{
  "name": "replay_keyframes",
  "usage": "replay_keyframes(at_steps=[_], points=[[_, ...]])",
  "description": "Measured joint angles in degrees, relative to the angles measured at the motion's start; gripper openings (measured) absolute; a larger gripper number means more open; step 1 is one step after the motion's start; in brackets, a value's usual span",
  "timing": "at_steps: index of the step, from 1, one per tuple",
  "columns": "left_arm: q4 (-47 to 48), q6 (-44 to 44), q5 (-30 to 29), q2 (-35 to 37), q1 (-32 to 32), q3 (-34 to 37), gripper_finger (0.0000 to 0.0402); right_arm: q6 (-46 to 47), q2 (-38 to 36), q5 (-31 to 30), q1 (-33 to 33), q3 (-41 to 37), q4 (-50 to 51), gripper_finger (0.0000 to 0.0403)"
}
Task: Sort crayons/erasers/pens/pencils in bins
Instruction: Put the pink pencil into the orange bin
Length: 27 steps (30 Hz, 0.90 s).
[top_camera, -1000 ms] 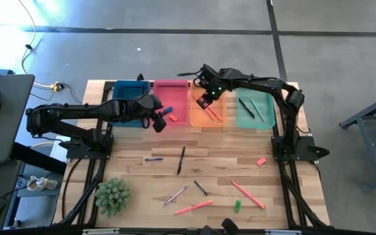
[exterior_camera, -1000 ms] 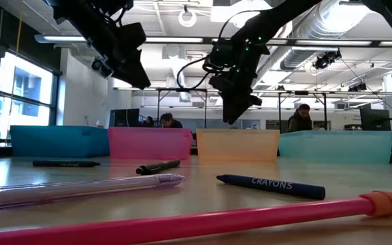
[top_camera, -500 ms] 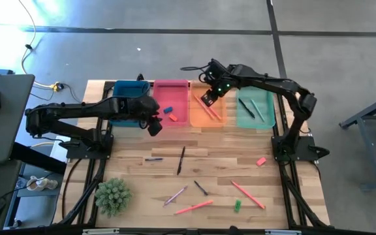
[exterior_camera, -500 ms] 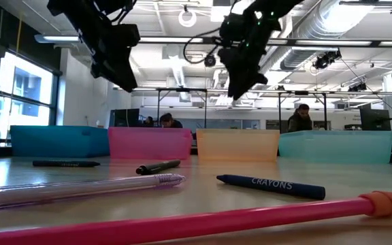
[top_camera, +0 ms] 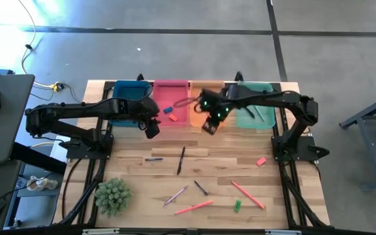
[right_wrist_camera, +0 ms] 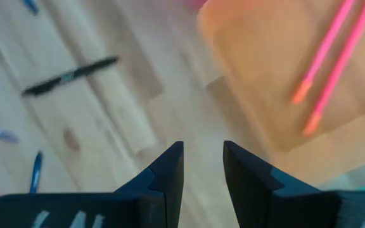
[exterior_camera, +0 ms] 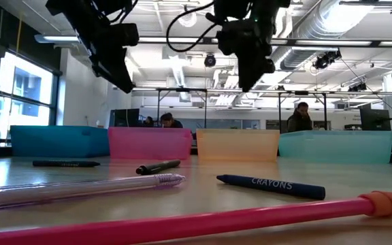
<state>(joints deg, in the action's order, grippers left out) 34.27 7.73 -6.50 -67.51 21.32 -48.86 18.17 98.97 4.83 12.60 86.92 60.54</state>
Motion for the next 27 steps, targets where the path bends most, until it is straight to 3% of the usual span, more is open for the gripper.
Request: replay_keyframes(at_steps=[12, 27], points=[[-0.23, -4.86, -0.20, 0.00, 0.04, 0.00, 0.0154, 11.98, 0.03, 4.93, -13.19, -10.70, 1.61, 0.0103], [-0.32, 4.08, -0.24, -0.02, 0.00, 0.00, 0.0154, 22.33, -0.14, 5.69, -31.65, -14.71, 2.17, 0.0103]])
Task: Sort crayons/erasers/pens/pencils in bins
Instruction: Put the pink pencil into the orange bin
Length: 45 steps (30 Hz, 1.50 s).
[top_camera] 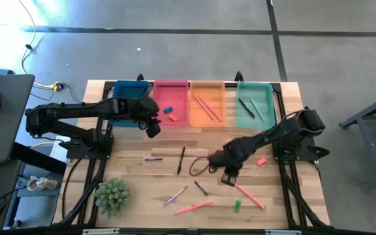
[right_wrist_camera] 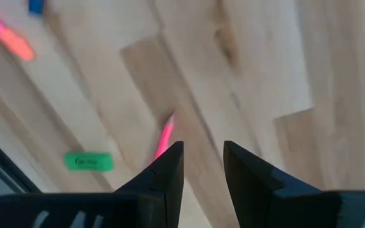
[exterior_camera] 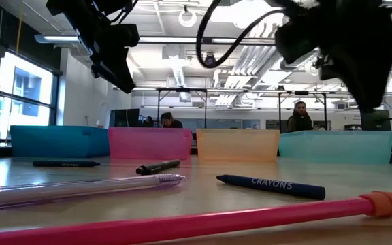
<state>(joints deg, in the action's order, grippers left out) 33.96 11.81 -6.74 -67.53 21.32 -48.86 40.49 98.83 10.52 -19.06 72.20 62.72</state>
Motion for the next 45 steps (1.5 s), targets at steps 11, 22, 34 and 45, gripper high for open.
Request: replay_keyframes(at_steps=[11, 22, 34, 45], points=[[0.54, 0.20, -0.01, 0.00, 0.00, 0.01, 0.0154, 6.20, -0.56, -4.35, -10.03, 0.00, 5.46, 0.0103], [0.48, 3.04, -0.13, -0.02, 0.00, 0.02, 0.0154, 27.04, -10.26, -5.51, -20.21, -9.70, -3.43, 0.0103], [0.44, 5.29, -1.73, -0.04, 0.00, 0.02, 0.0154, 45.02, -16.36, -8.41, -27.39, -14.81, -6.99, 0.0112], [0.46, 7.79, -1.81, -0.09, 0.02, 0.02, 0.0154, 54.05, -15.97, -8.83, -30.09, -16.90, -10.36, 0.0177]])
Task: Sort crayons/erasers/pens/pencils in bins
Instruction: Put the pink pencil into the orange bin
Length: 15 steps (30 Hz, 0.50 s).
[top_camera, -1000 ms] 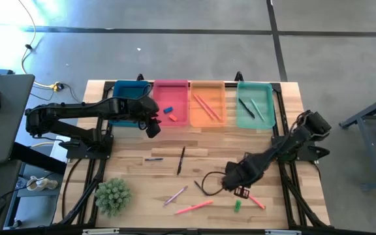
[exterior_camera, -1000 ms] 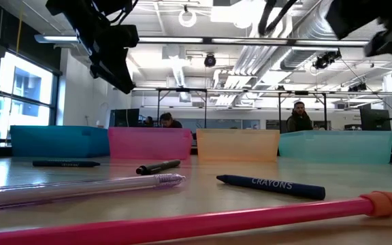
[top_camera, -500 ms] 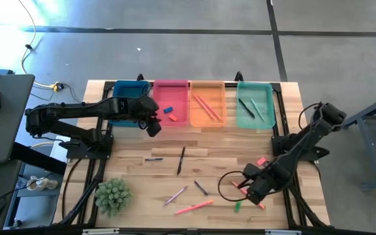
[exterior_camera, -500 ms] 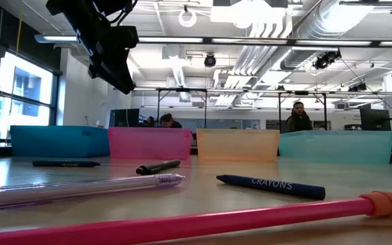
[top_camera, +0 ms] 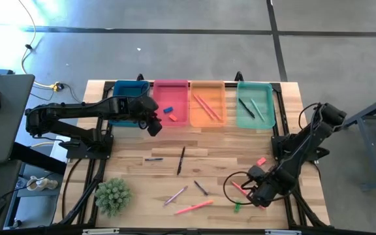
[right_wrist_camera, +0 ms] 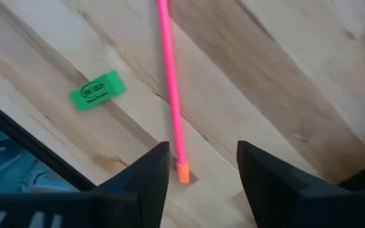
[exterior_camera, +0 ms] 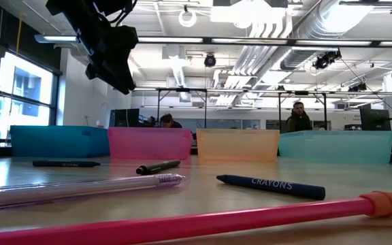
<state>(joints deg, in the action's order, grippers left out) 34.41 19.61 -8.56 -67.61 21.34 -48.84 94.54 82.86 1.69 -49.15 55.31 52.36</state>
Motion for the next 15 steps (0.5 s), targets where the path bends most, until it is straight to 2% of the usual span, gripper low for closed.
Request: replay_keyframes(at_steps=[15], points=[[-0.02, 1.30, -0.02, 0.00, -0.02, 0.00, 0.0154, -0.02, 9.09, 1.10, -0.17, 0.00, -8.59, 0.0158]])
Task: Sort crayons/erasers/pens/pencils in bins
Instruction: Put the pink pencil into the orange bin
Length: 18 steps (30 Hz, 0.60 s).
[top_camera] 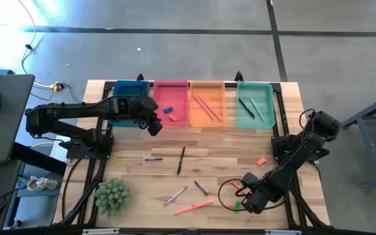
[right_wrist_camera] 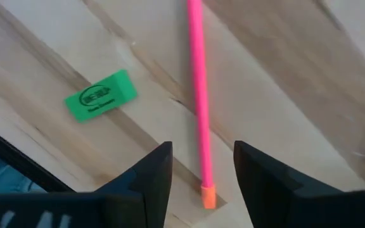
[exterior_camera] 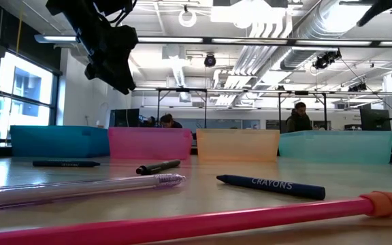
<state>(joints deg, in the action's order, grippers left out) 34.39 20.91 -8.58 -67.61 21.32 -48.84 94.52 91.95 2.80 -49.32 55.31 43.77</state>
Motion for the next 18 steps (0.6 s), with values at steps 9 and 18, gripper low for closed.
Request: replay_keyframes(at_steps=[9, 18], points=[[0.02, 0.00, 0.02, 0.00, 0.00, 0.00, 0.0154, 1.44, 4.23, 0.75, -0.58, 0.02, -1.24, 0.0156], [0.09, -0.02, 0.04, 0.00, 0.00, 0.00, 0.0154, 6.32, 7.71, 2.98, -2.50, 0.03, -2.14, 0.0143]])
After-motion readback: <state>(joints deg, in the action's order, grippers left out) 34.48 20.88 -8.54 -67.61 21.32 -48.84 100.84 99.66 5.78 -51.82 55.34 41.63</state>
